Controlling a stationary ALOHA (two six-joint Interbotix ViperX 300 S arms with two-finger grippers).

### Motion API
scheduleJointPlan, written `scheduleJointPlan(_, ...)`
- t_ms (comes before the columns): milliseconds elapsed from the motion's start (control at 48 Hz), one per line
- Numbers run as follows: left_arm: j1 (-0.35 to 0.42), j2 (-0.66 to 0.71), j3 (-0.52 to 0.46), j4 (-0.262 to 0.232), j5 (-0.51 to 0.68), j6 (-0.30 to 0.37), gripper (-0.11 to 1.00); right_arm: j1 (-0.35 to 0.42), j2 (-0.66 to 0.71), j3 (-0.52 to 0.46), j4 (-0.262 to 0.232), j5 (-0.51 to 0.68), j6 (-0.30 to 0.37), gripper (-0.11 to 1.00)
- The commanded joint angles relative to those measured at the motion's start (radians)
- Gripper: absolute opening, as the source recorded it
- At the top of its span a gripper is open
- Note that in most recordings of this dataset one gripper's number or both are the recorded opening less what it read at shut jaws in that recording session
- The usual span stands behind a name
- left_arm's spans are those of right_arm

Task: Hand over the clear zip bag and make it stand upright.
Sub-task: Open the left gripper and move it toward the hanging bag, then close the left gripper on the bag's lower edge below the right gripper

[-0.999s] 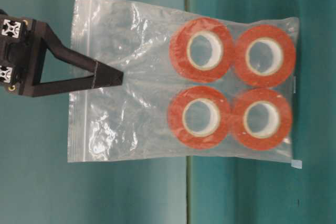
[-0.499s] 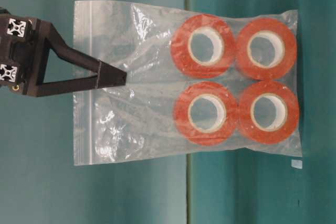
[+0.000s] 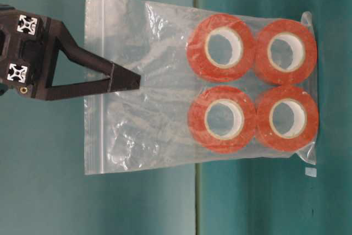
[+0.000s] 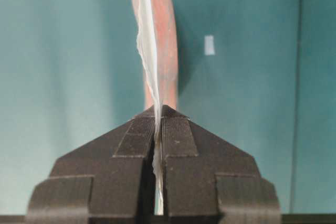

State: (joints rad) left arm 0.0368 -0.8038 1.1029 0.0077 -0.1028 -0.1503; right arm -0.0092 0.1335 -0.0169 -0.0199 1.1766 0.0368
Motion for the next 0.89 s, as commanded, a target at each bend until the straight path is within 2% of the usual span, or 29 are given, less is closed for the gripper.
scheduleJointPlan(0,0.002,0.031,-0.006,0.002,-0.015,-0.020,0.89,0.006,-0.014,-0.005,-0.003,-0.008,0.002,0.00)
scheduleJointPlan(146,-0.002,0.092,0.012,0.002,-0.057,-0.071,0.89,0.008,-0.015,-0.006,-0.003,-0.008,0.002,0.00)
scheduleJointPlan(375,-0.008,0.236,0.038,0.000,-0.253,-0.127,0.89,0.011,-0.014,-0.003,-0.003,-0.014,0.005,0.00)
scheduleJointPlan(874,-0.008,0.617,-0.034,0.000,-0.419,-0.129,0.97,0.017,-0.014,0.006,-0.005,-0.020,0.011,0.00)
